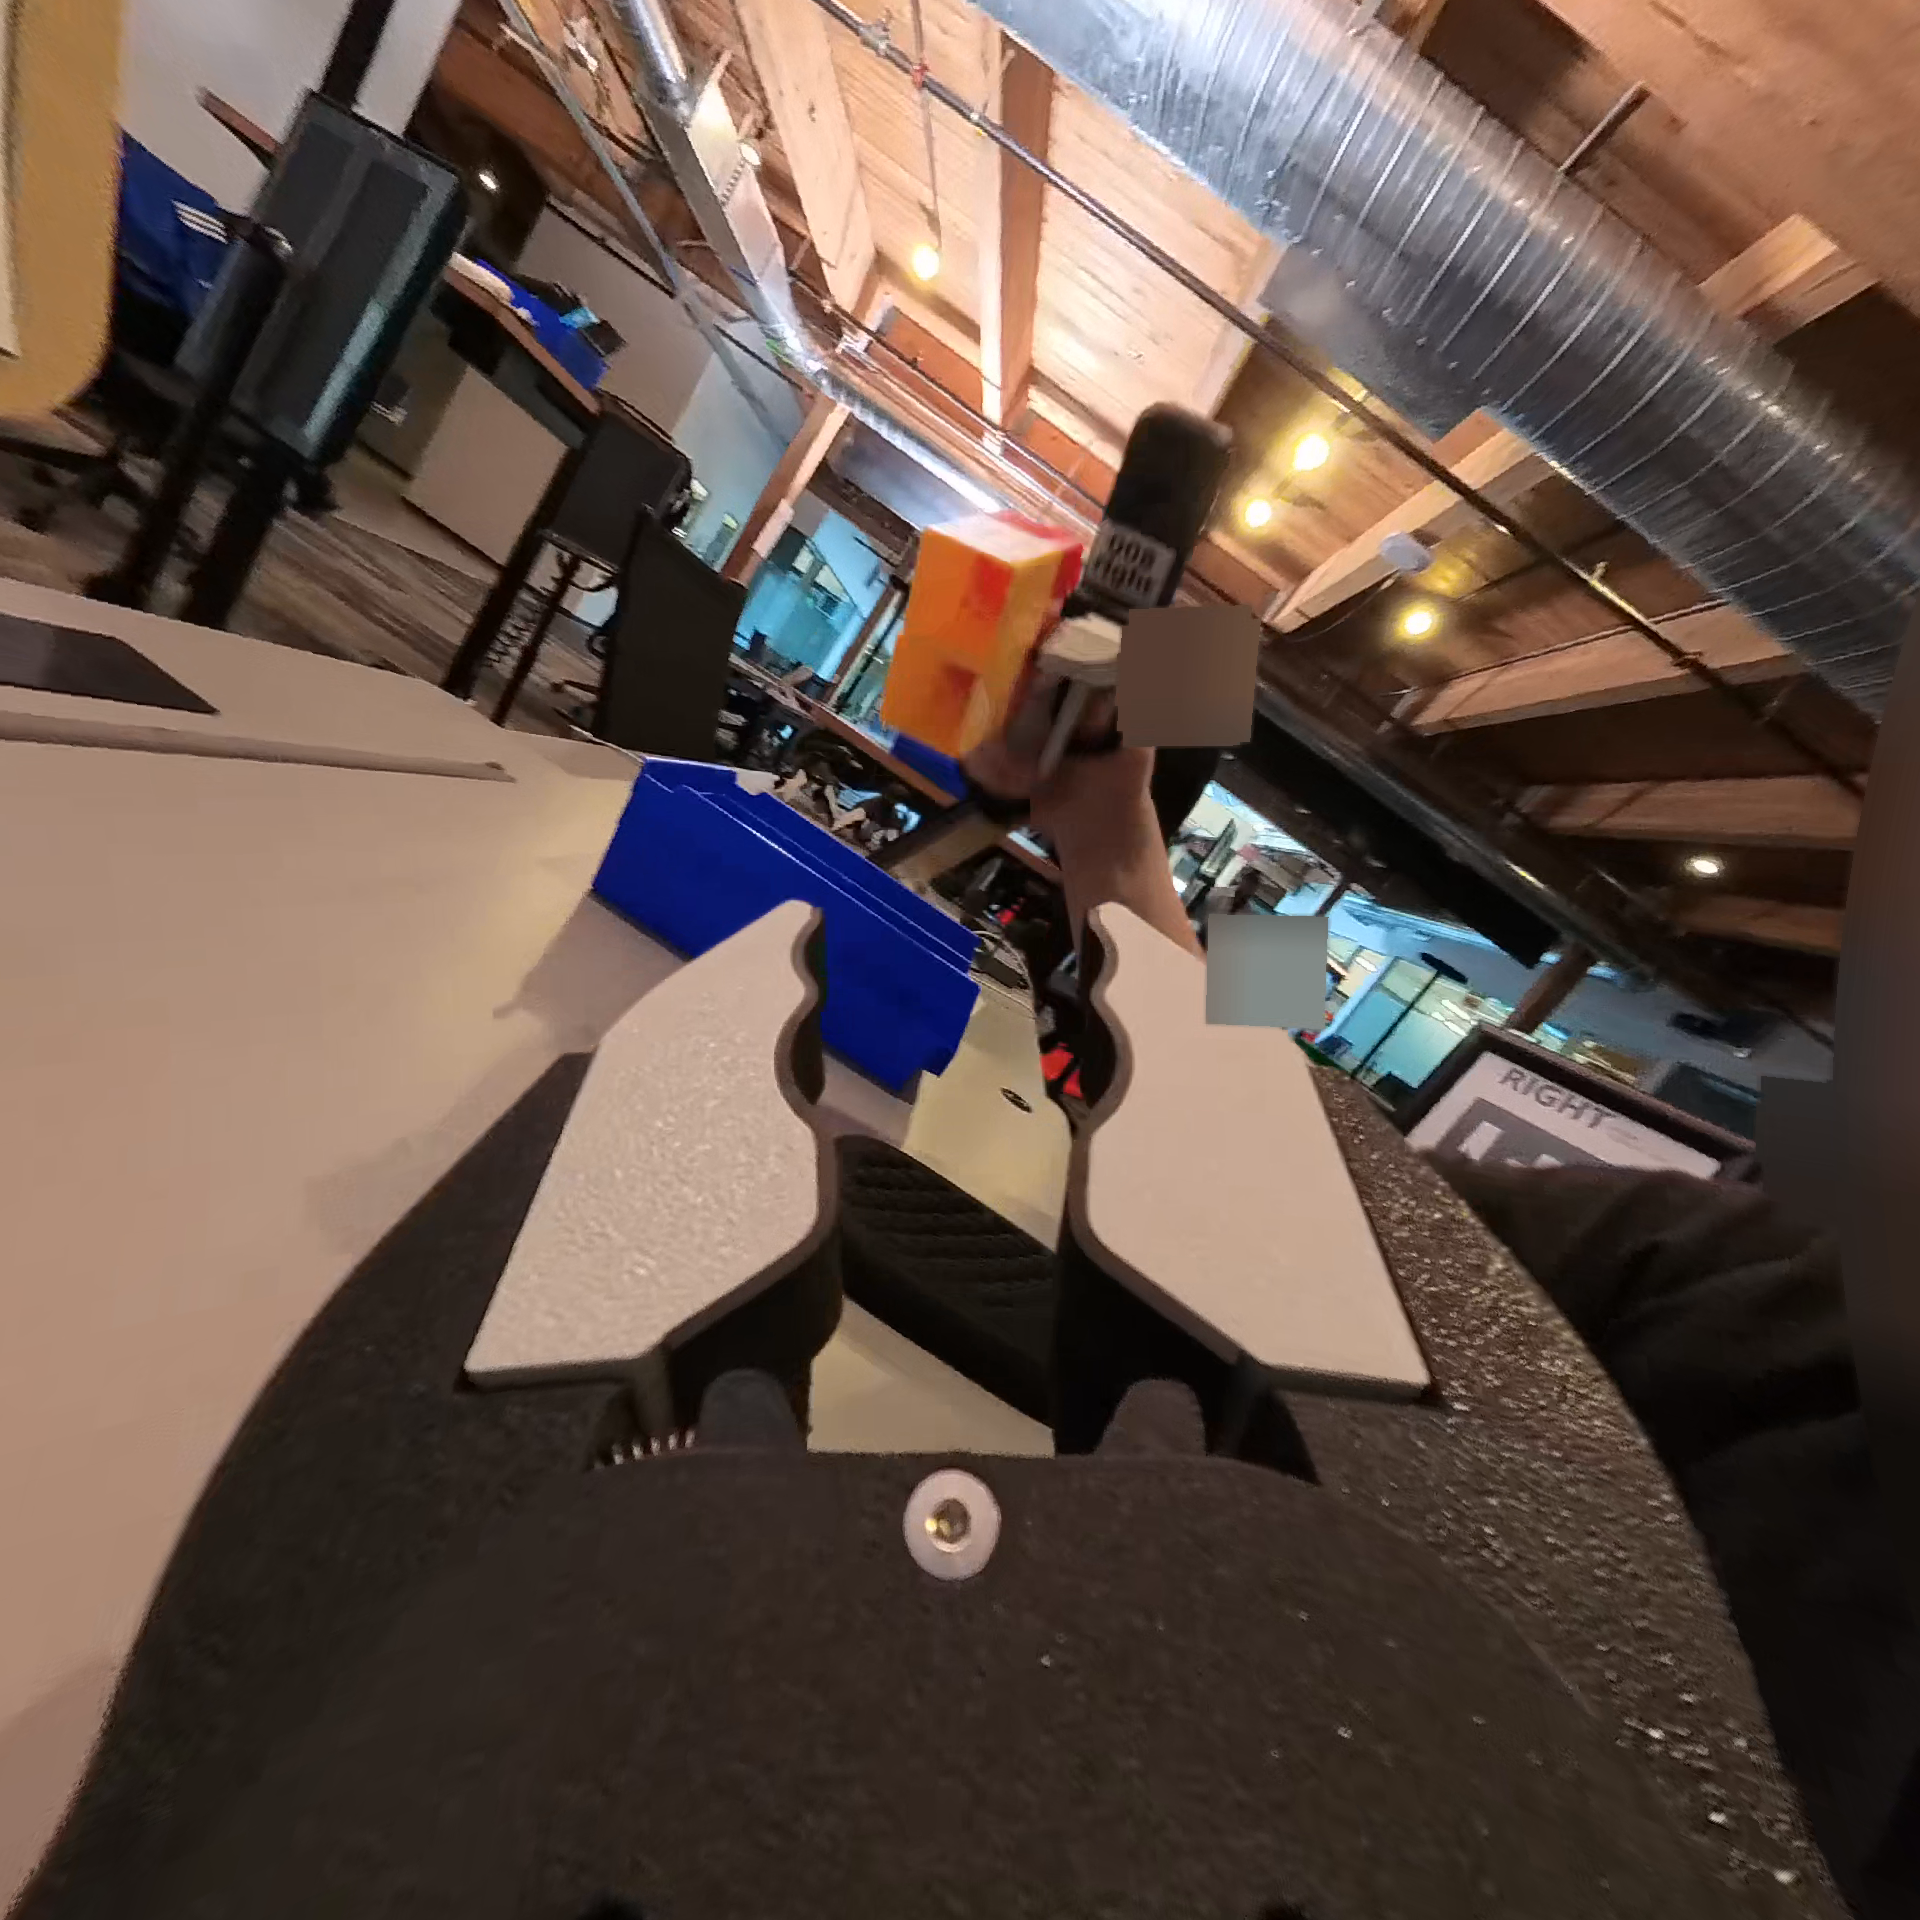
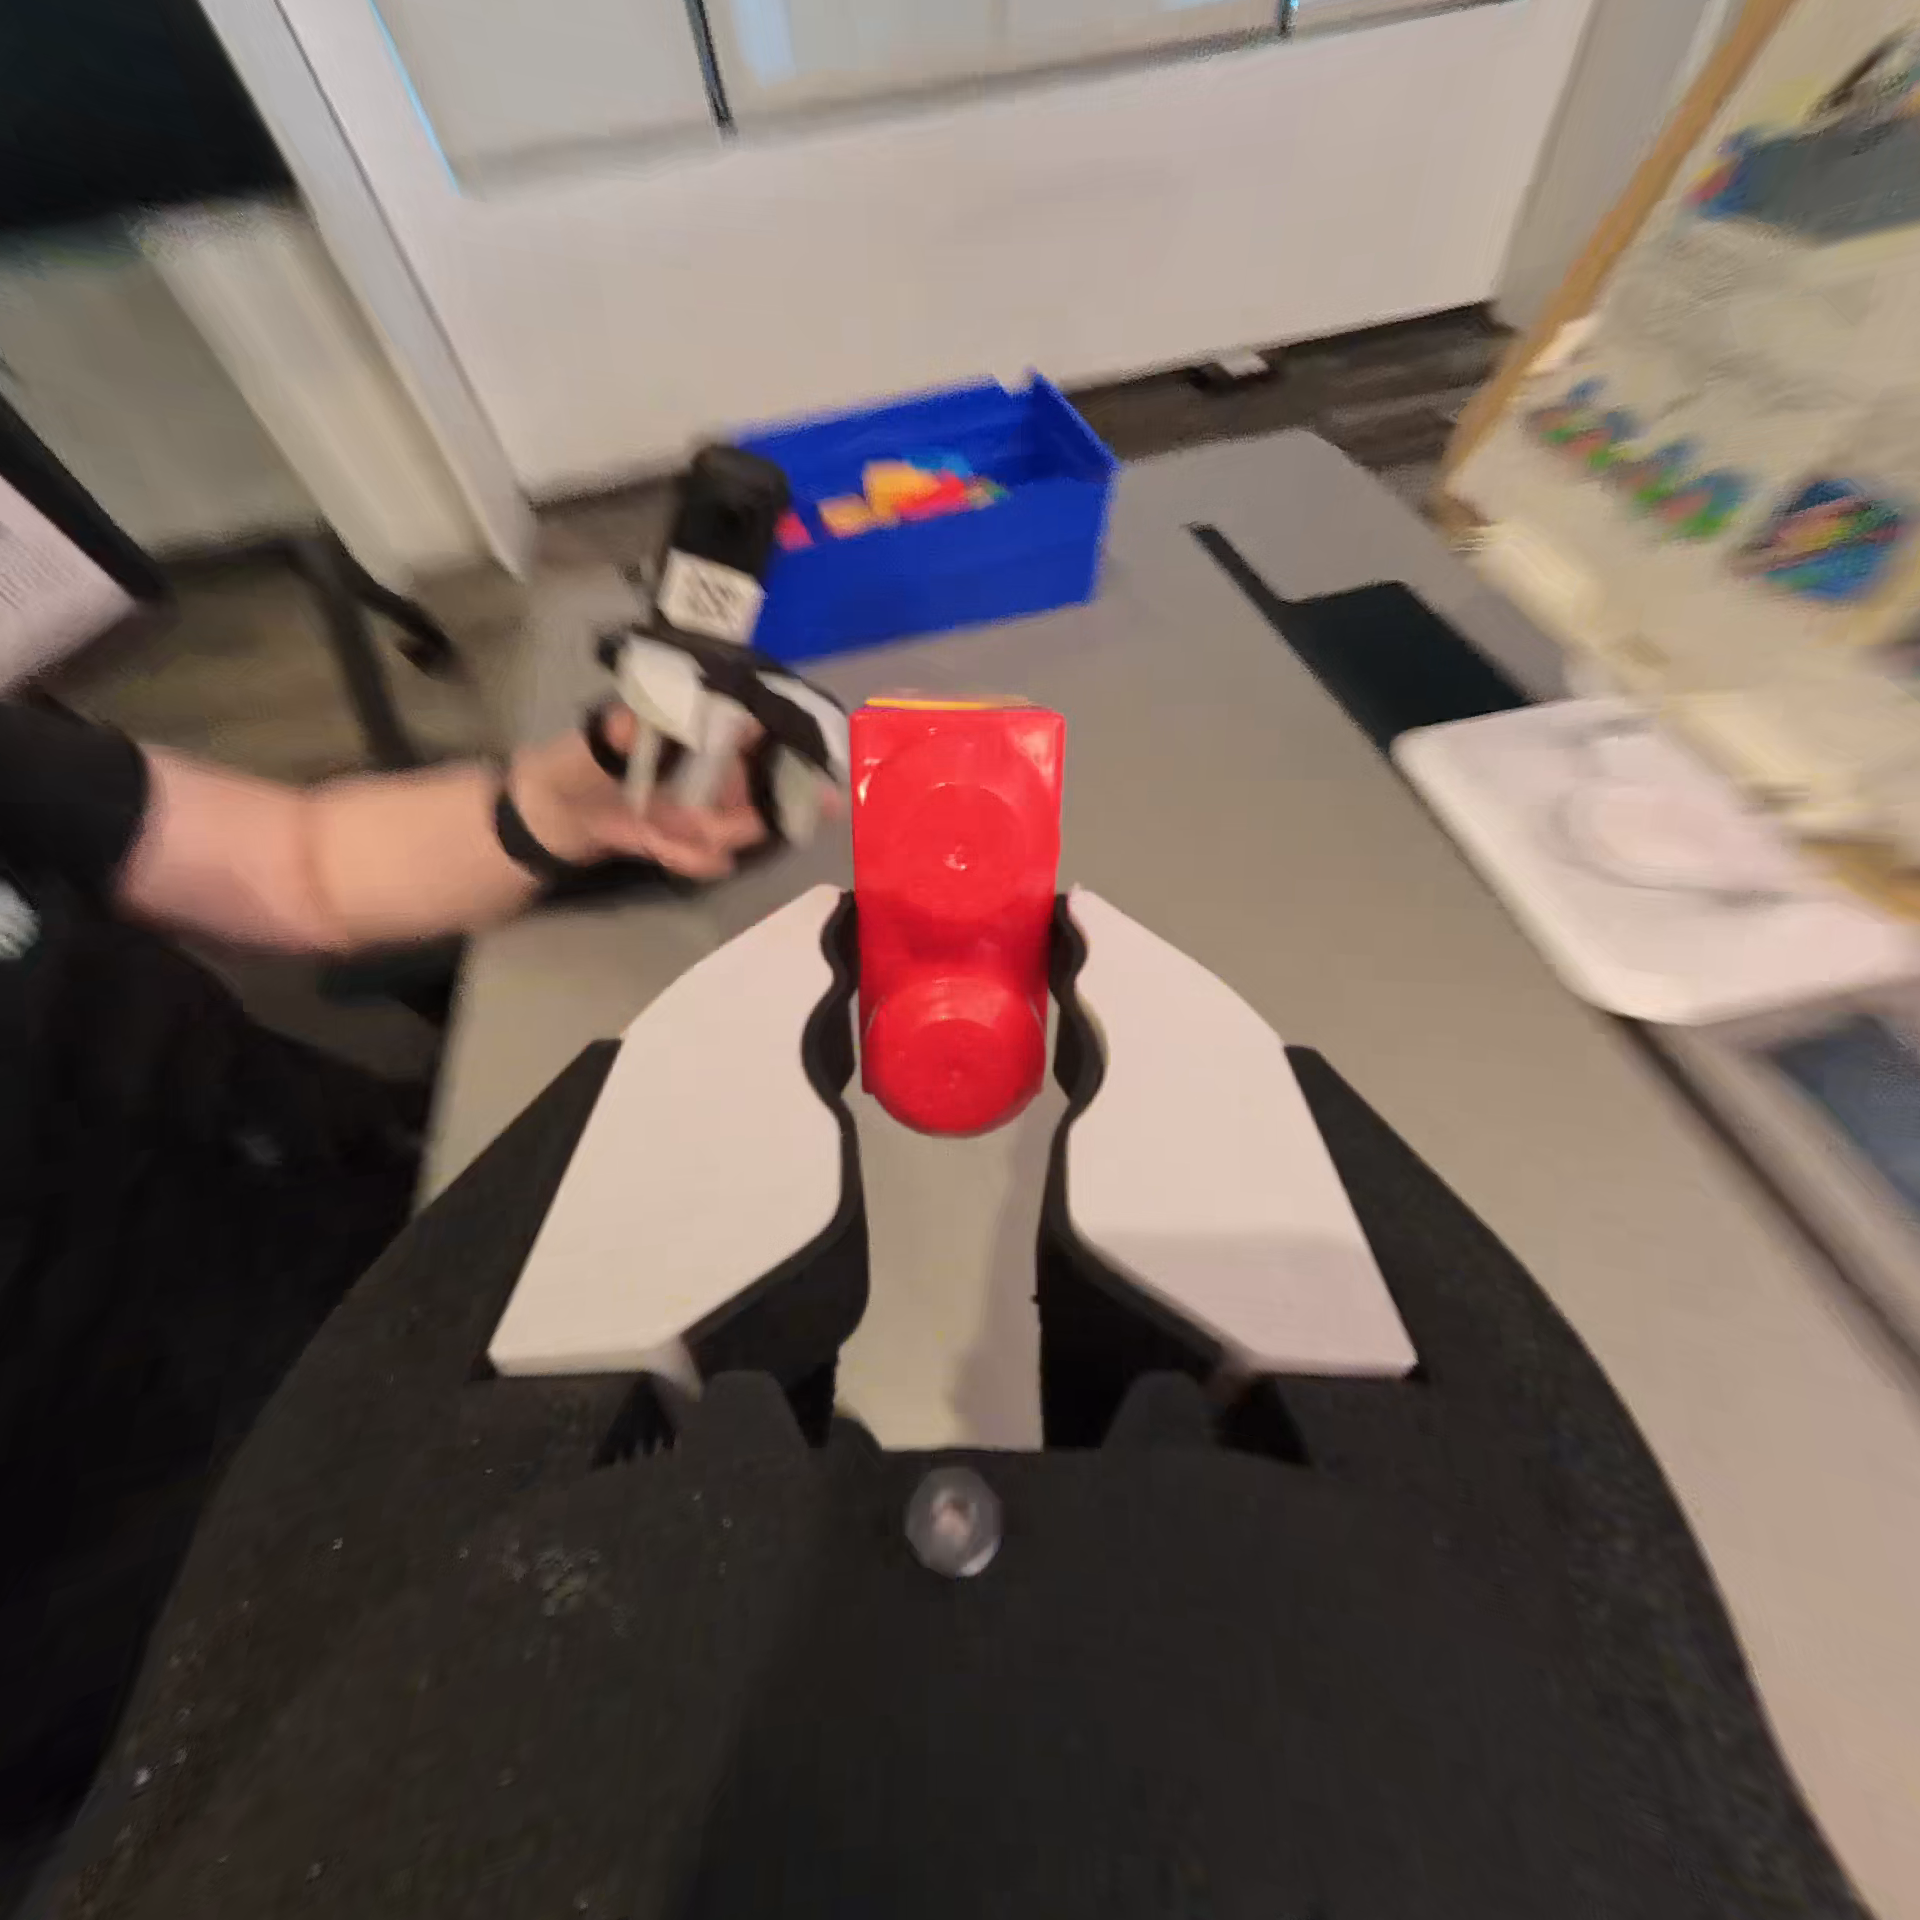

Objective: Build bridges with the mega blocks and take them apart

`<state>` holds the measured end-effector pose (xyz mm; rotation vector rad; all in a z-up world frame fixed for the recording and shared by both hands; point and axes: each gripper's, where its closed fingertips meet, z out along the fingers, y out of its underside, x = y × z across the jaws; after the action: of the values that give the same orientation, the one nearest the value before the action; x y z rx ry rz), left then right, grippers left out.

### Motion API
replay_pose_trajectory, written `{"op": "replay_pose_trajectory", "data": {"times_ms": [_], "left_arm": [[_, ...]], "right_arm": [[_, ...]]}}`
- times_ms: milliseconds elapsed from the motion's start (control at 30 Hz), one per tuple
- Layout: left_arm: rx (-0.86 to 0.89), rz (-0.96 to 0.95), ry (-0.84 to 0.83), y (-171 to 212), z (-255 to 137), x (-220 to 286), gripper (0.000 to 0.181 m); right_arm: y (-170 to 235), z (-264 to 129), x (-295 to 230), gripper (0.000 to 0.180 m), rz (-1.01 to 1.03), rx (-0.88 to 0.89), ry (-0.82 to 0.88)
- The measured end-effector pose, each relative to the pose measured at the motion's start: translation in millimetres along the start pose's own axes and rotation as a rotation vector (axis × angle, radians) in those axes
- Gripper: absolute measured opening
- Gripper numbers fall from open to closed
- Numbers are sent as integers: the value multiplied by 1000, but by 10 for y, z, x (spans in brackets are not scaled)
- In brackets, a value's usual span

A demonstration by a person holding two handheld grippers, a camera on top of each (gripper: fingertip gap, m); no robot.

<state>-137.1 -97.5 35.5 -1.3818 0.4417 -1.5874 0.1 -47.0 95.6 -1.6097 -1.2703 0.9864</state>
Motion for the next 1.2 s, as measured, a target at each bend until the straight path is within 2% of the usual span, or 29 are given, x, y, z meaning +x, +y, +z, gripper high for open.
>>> {"op": "replay_pose_trajectory", "data": {"times_ms": [67,100,200,267,367,500,633,867,1200], "left_arm": [[-8,9,23,13,23,56,45],[-13,23,37,17,40,97,45],[-39,59,85,38,85,248,44],[-46,79,95,31,106,314,44],[-51,106,74,-10,111,354,44],[-22,127,18,-92,43,368,45],[39,134,-28,-187,-57,366,44],[84,145,-63,-291,-71,329,42],[57,148,-83,-259,-66,310,38]], "right_arm": [[38,-661,306,36,-197,-170,115],[104,-993,510,35,-221,-257,184],[500,-1743,933,35,-149,-458,231],[900,-2053,1205,35,-106,-591,263],[1501,-2297,1554,35,-64,-783,290],[2117,-2395,1823,35,-25,-965,240],[2425,-2197,1938,35,-80,-979,143],[2699,-1971,2089,35,-205,-1051,31],[2802,-1932,2270,36,-223,-1063,48]]}}
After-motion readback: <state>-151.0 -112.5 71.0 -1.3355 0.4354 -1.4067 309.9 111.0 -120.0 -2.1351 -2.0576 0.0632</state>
